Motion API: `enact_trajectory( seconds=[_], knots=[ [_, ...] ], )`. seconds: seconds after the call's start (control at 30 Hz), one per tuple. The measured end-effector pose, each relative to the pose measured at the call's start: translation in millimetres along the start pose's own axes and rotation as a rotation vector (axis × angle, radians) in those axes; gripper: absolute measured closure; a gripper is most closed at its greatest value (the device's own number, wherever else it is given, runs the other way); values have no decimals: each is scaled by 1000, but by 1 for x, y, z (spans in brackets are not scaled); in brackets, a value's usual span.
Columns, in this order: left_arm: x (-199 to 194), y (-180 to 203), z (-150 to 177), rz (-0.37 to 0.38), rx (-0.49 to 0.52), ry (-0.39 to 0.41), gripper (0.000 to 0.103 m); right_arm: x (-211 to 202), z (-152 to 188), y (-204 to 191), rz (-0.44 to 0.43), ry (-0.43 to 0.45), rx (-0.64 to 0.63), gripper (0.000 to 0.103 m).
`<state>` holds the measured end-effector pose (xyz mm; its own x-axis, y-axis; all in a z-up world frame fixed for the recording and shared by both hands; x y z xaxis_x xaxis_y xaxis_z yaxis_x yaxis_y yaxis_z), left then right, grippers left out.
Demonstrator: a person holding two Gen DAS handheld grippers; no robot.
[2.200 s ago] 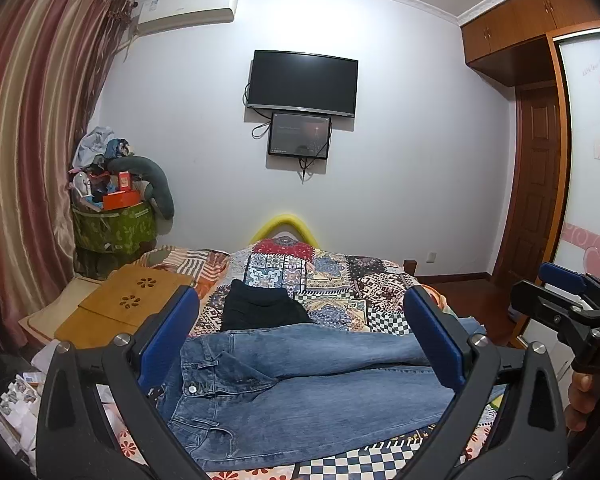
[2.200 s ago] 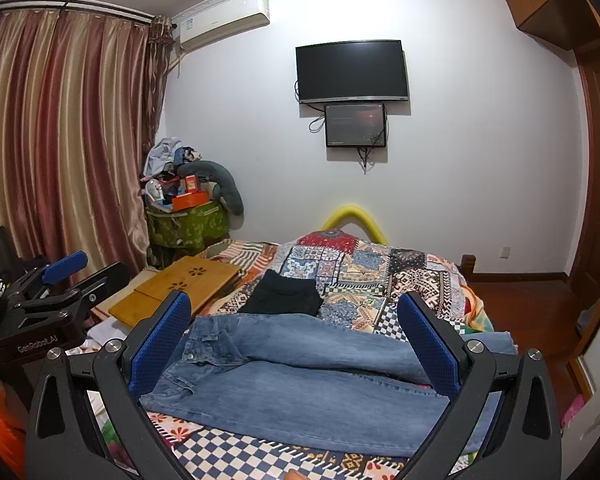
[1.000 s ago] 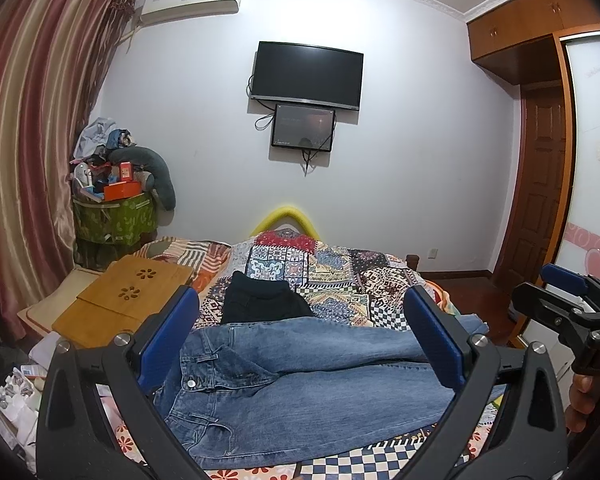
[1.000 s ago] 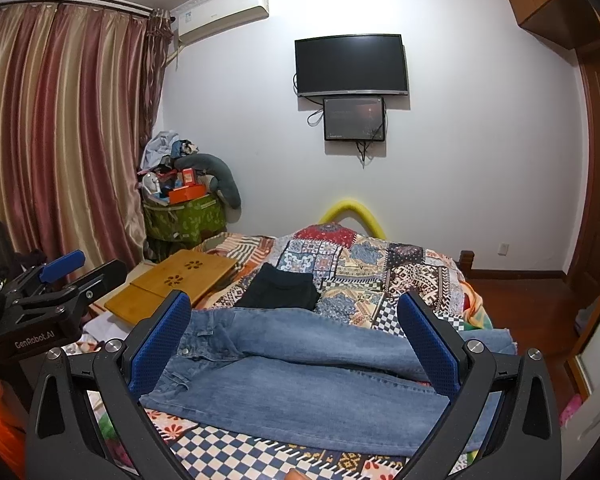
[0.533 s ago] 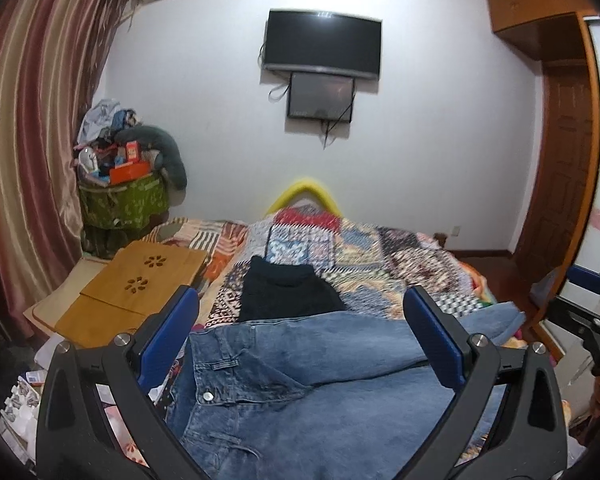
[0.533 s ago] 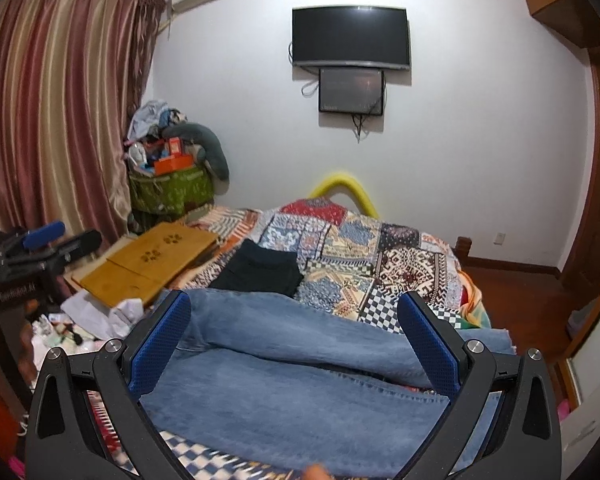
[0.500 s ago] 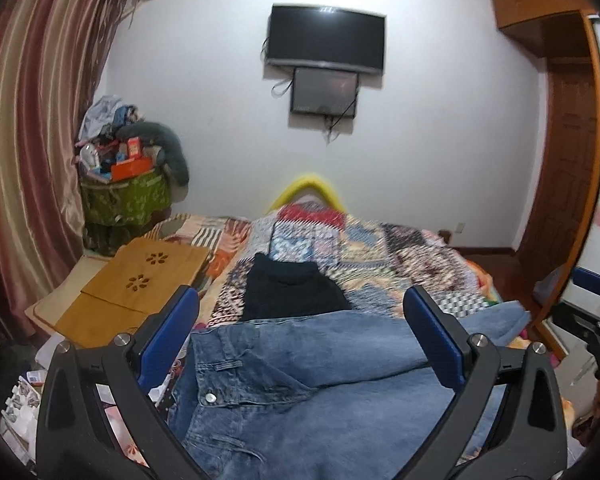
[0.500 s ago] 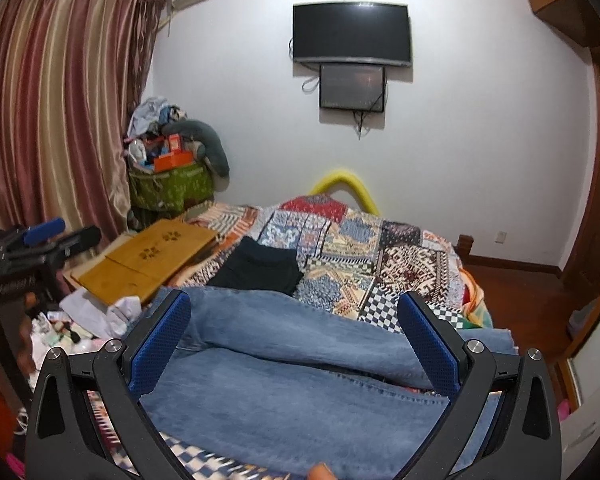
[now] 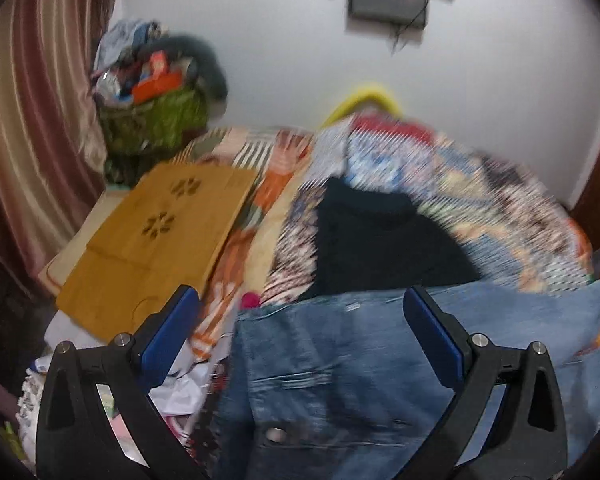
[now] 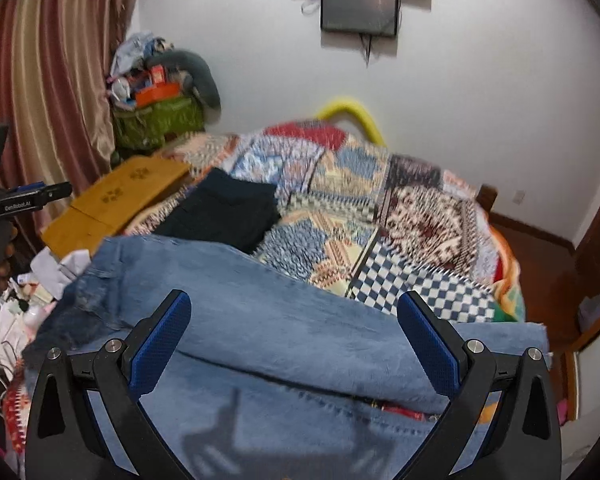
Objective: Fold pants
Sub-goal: 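Lower both grippers onto the jeans and close them on the waistband and leg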
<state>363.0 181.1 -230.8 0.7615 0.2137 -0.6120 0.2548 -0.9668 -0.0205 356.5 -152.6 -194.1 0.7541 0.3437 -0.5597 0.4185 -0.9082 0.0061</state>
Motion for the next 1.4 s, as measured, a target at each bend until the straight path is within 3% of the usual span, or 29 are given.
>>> enact_trajectory(
  seconds=[0.1, 0.2, 0.27, 0.3, 0.37, 0.6, 0.77, 0.87, 0.9, 0.93, 0.97, 1.0, 1.1, 1.27, 1.33, 1.4],
  knots=[
    [45, -12, 23, -29, 5, -97, 0, 30, 6, 10, -11, -53, 8, 0],
    [84, -19, 54, 17, -62, -215, 1, 62, 15, 18, -30, -112, 22, 1],
    [97, -18, 68, 58, -103, -277, 13, 81, 22, 23, -46, -155, 28, 9],
    [104, -15, 74, 72, -109, -303, 22, 89, 25, 25, -46, -174, 27, 18],
    [115, -7, 82, 92, -101, -345, 26, 107, 32, 31, -47, -229, 24, 25],
    [141, 9, 87, 86, -41, -385, 38, 144, 42, 30, -181, -313, 21, 25],
    [142, 14, 85, 81, -3, -343, 48, 158, 55, 13, -248, -364, -62, 26],
    [139, 18, 84, 64, 17, -339, 56, 164, 61, 5, -277, -376, -65, 43],
    [138, 19, 83, 57, 18, -346, 60, 165, 60, 6, -291, -383, -42, 58],
    [138, 20, 80, 48, 18, -350, 72, 167, 59, 7, -282, -383, -25, 68],
    [137, 15, 77, -3, 36, -348, 86, 168, 59, 7, -258, -381, -27, 71],
    [138, 12, 76, -28, 42, -352, 93, 168, 59, 5, -253, -378, -39, 76],
    [142, 7, 76, 29, 9, -390, 93, 163, 60, -3, -228, -357, -86, 90],
    [146, 7, 76, 58, -24, -438, 91, 161, 50, 3, -195, -322, -74, 94],
    [149, 4, 78, 58, -47, -458, 76, 156, 43, 6, -194, -293, -47, 95],
    [154, 3, 80, 53, -47, -461, 73, 153, 39, 8, -198, -283, -32, 95]
  ],
)
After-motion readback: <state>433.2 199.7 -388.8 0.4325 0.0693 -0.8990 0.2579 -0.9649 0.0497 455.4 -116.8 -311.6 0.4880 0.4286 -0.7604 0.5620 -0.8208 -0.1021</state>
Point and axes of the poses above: each gripper's, at about its wrist camera, not at the fingertips, and x roughly the way its jaws point, y to its right, z to its underside, the point moved 9 cm from there along x, roughly the way its jaws point, and after that the axes turned 6 degrees about y, right-handed, at the moved point
